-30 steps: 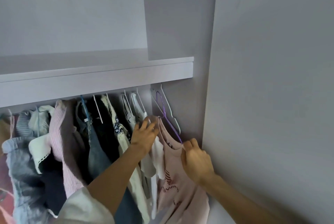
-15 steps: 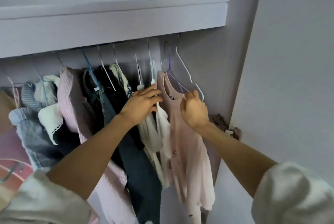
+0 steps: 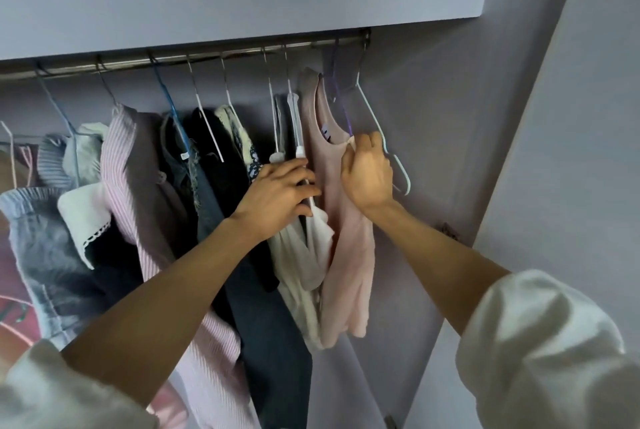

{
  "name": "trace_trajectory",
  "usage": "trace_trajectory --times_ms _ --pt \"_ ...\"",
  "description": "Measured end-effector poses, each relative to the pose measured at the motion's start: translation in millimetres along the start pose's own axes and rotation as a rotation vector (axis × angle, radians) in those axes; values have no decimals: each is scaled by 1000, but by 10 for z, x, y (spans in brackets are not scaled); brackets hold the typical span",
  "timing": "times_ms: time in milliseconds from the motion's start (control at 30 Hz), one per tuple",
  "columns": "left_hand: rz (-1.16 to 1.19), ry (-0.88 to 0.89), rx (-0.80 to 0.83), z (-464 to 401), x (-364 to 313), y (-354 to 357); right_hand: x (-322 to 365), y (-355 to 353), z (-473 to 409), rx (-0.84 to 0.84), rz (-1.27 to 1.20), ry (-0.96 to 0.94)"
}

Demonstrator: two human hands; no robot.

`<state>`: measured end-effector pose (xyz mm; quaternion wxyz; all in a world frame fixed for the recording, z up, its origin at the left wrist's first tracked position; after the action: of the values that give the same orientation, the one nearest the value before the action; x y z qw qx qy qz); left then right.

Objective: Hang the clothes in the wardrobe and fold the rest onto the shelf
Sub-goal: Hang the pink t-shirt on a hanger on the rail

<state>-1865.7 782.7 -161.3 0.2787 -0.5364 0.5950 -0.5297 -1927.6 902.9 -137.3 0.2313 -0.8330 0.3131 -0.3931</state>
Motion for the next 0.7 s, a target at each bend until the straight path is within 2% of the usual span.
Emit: trace_trajectory --times_ms 100,300,533,700 --pt "8 -6 -16 -22 -9 4 29 17 -159 37 35 0" --pt "29 -21 -53 -22 -38 -83 -60 171 -198 269 138 54" --pt "37 -70 20 -12 -125 -140 -75 -66 -18 295 184 74" --pt "167 -203 -14 250 -182 -162 -167 -137 454 346 146 79"
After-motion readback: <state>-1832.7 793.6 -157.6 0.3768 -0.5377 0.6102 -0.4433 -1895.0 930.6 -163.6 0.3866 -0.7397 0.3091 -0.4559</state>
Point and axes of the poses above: each hand's wrist, its own z-axis away from the middle knuckle, its own y-axis out of the palm, x = y × z, the point moved 7 cm from there along -z, towards the middle knuckle, and after that the axes turned 2 degrees about x, right-handed, at the moved point
